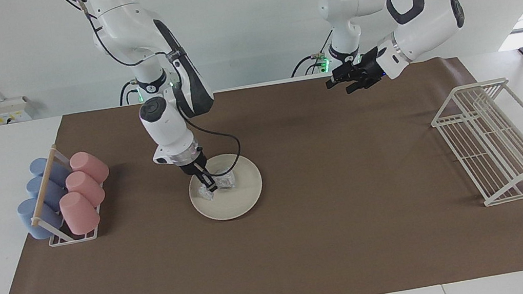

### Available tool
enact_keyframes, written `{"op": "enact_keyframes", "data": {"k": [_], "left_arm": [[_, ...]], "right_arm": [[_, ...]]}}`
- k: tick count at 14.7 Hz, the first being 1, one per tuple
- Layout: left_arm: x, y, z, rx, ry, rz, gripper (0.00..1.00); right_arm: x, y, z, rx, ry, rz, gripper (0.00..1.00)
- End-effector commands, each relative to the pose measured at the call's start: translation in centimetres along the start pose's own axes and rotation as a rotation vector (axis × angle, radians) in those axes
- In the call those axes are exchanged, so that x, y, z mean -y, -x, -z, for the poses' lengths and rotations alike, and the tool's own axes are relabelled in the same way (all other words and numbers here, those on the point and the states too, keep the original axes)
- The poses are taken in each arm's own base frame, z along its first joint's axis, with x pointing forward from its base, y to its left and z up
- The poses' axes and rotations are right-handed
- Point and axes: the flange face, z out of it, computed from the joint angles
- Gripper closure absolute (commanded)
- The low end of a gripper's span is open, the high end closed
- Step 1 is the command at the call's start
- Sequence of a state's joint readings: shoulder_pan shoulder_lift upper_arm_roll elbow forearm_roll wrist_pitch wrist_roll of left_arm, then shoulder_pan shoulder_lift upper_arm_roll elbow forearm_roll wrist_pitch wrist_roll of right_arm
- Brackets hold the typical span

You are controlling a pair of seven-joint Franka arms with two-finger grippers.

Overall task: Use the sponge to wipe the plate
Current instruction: 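Rub the scrubber around the plate surface with the right gripper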

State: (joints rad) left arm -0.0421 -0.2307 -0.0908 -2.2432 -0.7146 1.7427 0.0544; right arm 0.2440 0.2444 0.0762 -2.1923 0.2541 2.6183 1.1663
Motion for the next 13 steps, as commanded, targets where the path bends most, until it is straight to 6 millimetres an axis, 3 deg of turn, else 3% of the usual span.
{"op": "enact_keyframes", "data": {"k": [1, 4, 6, 9, 13], "left_arm": [[0.1, -0.1, 0.6, -0.017, -0.020, 0.015, 0.00], [0.1, -0.2, 1.1, -0.029, -0.017, 0.018, 0.00], [1.2, -0.9, 2.1, -0.058, -0.010, 0.043, 0.00], [1.0, -1.1, 1.9, -0.071, -0.013, 0.049, 0.00], [0.7, -1.2, 2.1, -0.076, -0.013, 0.050, 0.00]], "right_arm": [[-1.3, -0.4, -2.3, 0.003, 0.036, 0.023, 1.00], [-1.2, 1.2, -2.6, 0.015, 0.038, 0.007, 1.00], [-1.0, 3.6, -3.1, 0.023, 0.043, -0.040, 1.00], [-0.6, 7.2, -3.7, 0.031, 0.048, -0.098, 1.00], [-0.5, 7.6, -4.0, 0.029, 0.038, -0.096, 1.00]]}}
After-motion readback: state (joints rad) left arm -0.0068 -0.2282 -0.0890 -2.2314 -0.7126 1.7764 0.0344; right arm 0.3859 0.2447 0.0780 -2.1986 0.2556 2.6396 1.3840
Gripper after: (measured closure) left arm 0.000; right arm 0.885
